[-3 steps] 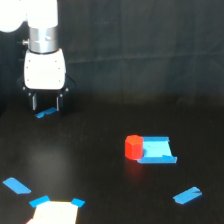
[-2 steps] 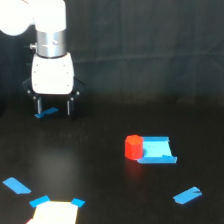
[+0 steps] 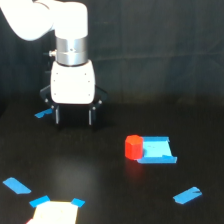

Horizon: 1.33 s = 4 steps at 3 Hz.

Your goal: Pick up the red object from the table

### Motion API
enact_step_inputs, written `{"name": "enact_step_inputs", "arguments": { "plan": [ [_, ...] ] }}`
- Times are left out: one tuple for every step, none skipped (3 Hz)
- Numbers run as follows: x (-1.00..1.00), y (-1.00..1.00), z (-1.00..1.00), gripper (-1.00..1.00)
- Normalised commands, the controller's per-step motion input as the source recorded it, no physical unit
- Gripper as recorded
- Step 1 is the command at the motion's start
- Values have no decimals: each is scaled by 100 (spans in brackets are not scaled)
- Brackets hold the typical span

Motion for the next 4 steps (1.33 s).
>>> {"name": "enact_step_inputs", "arguments": {
  "plan": [
    [100,-89,-100,59],
    [100,-10,-37,27],
    [100,14,-20,15],
    [100,-100,6,-56]
  ]
}}
